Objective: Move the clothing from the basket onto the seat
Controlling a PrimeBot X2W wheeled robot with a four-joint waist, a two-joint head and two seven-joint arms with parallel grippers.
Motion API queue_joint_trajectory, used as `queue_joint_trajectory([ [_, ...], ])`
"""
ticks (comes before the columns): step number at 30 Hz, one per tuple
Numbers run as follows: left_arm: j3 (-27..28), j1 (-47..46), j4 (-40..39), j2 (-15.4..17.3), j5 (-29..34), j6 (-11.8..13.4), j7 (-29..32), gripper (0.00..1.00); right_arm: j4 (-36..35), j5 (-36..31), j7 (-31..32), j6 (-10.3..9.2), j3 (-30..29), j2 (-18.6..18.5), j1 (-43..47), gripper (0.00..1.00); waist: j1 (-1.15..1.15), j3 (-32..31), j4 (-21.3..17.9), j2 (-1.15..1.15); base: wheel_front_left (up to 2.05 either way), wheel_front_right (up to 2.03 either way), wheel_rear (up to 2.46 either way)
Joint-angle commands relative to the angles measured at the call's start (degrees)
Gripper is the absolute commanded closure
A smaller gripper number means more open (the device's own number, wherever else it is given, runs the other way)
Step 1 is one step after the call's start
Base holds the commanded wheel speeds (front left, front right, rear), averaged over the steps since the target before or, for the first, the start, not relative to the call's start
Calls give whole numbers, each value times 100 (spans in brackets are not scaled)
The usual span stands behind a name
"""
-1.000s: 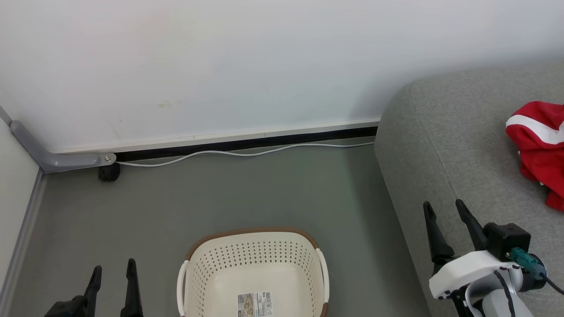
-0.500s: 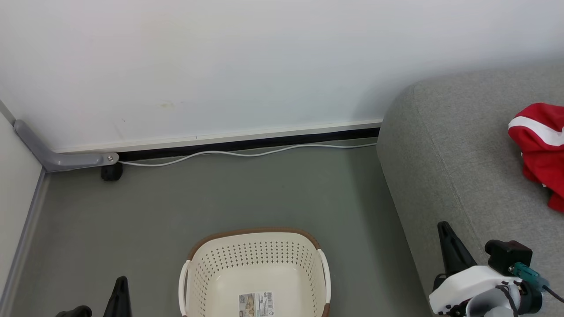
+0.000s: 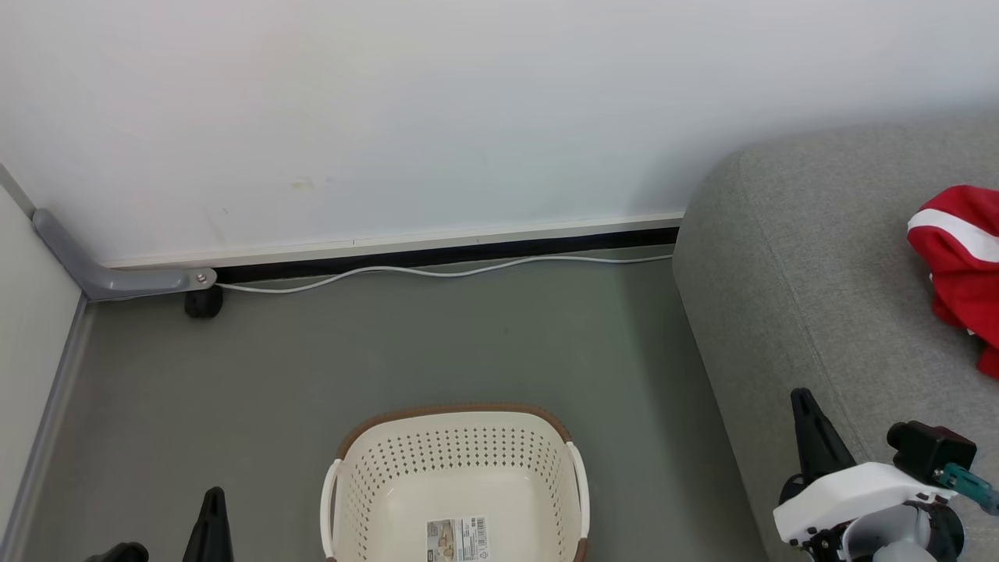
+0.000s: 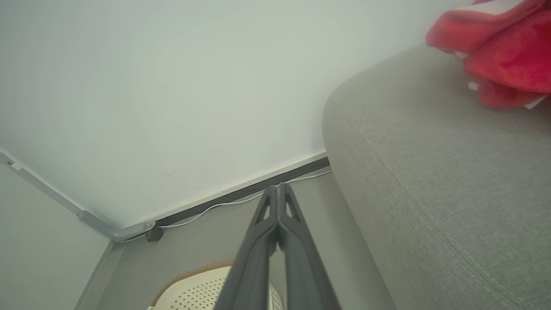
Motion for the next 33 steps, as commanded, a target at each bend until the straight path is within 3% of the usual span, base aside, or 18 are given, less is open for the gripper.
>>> queue_joint_trajectory([
  [1, 28, -244, -183, 95, -176, -35, 46, 100, -202, 168, 56, 3, -41, -36, -131, 100, -1, -1, 5, 0, 0, 0, 0],
  [33, -3, -513, -338, 117, -2208, -136, 576, 100, -572, 2175, 582, 8, -358, -7, 2, 100, -1, -19, 129, 0, 0, 0, 0],
])
